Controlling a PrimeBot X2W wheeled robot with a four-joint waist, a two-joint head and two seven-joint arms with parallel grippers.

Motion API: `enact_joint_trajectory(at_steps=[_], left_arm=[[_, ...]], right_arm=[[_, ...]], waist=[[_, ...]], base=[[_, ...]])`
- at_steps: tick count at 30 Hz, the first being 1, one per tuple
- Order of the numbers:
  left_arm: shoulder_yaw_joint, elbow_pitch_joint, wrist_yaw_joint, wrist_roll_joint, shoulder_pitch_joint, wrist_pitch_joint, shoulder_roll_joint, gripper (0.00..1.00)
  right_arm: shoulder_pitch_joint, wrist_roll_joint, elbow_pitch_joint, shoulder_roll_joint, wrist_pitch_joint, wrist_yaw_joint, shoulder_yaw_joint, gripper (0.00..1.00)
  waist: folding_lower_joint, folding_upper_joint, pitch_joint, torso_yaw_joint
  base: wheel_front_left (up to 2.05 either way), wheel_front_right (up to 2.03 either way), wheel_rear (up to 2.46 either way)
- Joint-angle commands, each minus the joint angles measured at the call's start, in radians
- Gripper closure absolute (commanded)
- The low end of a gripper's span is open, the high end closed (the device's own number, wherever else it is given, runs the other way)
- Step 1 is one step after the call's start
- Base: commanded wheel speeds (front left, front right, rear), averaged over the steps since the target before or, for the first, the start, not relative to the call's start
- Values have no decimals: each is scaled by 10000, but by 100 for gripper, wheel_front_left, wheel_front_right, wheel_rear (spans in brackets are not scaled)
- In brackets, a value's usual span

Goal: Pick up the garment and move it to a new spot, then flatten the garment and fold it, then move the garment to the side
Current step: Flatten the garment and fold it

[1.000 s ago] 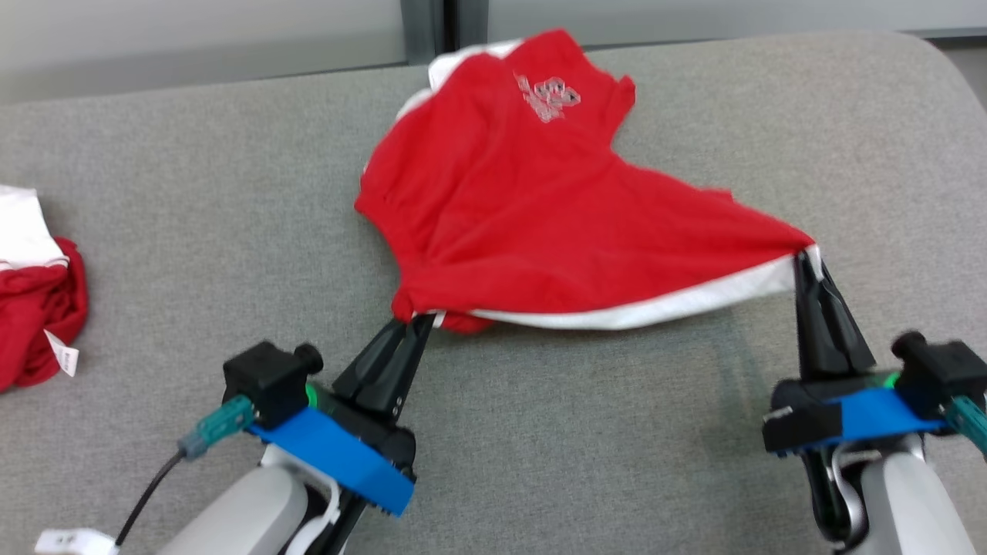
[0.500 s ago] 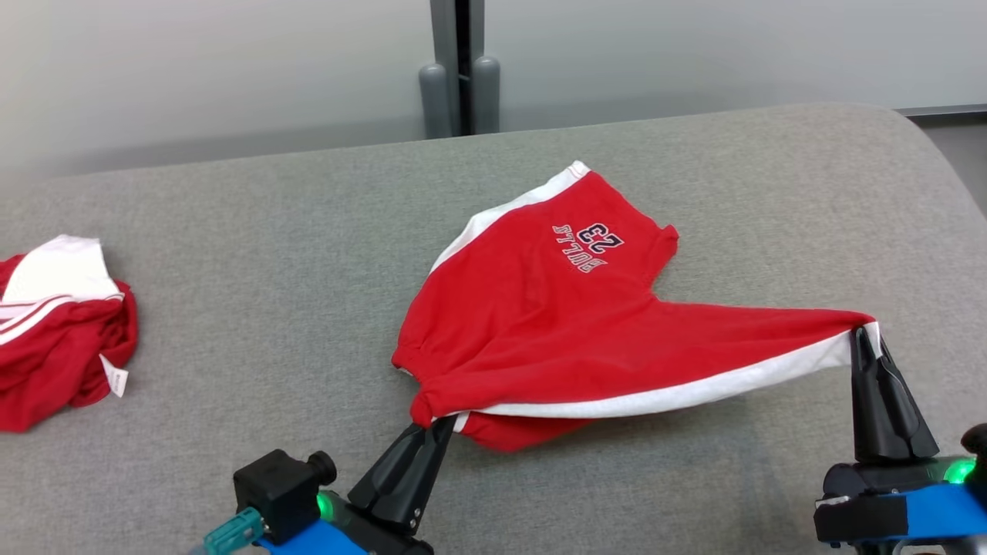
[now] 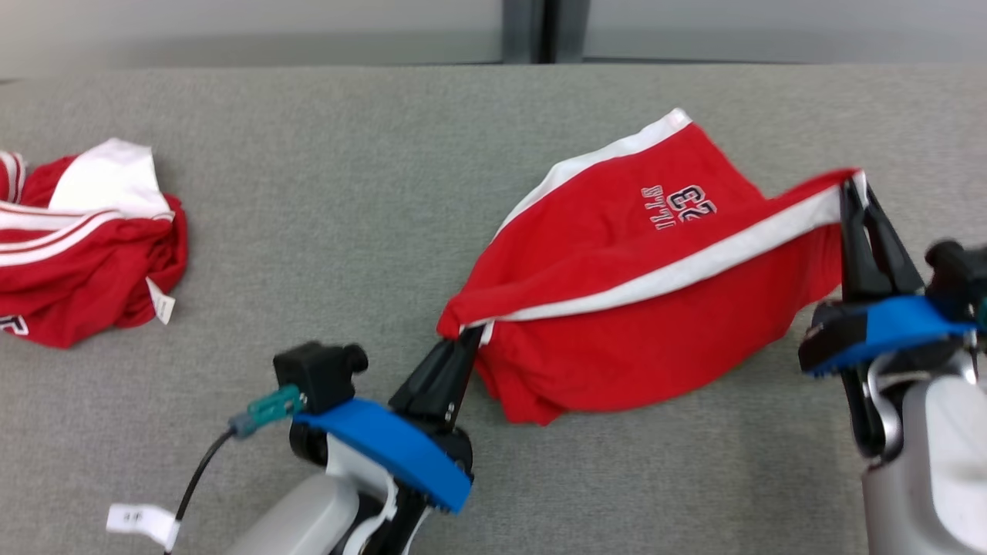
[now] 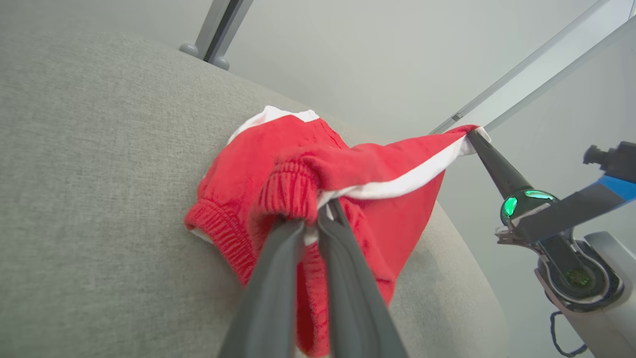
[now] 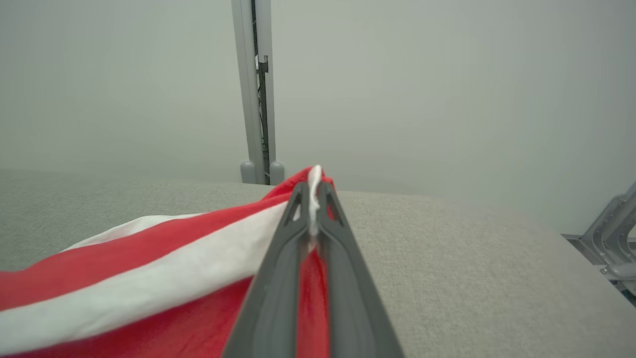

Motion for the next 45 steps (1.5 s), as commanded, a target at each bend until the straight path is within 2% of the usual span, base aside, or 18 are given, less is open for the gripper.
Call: enact_joint_trajectory(at_steps=[1,5,13,22,23,24,25,26,34,40,45], left_arm=[[35,248,-87,12,-475,80,-119,100],[145,1002,-242,-283,-1221,295,-717,100],[235,2309,-500,-386,-2457,379,-1517,100],[381,3204,-830,-743,-2934,300,-1997,100],[385,3281,-833,-762,-2966,284,-2035,100],[387,3343,-844,-766,-3001,259,-2067,77],[374,3380,-860,-751,-3015,214,-2088,31],[360,3415,-874,-728,-3007,183,-2107,0],[119,3352,-621,11,-2525,-305,-1546,0],[194,2900,-68,781,-1913,-989,-801,0],[699,2278,635,1447,-1268,-1330,-206,0]], right_arm=[[-543,-236,287,-59,67,1,-53,100],[-1904,-605,1404,-292,363,1,-34,100],[-4322,-977,3689,-589,732,1,-416,100],[-5812,-1882,5675,-774,713,1,-901,100],[-5902,-1965,5853,-753,698,1,-985,81],[-5976,-2033,6029,-730,712,-1,-1050,56],[-6059,-2060,6171,-693,637,1,-1111,0],[-6122,-2103,6305,-677,561,1,-1175,0],[-6233,-1888,7416,-832,102,1,-1068,0],[-5902,-1294,8103,-1296,420,1,-385,0],[-5583,-701,8596,-1797,1122,1,119,0]], waist=[[-1,-1,459,448],[-1,-1,922,796],[-1,-1,1704,1272],[-1,-1,1851,1517],[-1,-1,1847,1521],[-1,-1,1842,1517],[-1,-1,1839,1507],[-1,-1,1829,1494],[-1,-1,1402,1272],[-1,-1,808,1189],[-1,-1,407,1343]], base=[[0,0,0],[0,0,0],[0,0,0],[0,0,0],[0,0,0],[0,0,0],[0,0,0],[0,0,0],[0,0,0],[0,0,0],[0,0,0]])
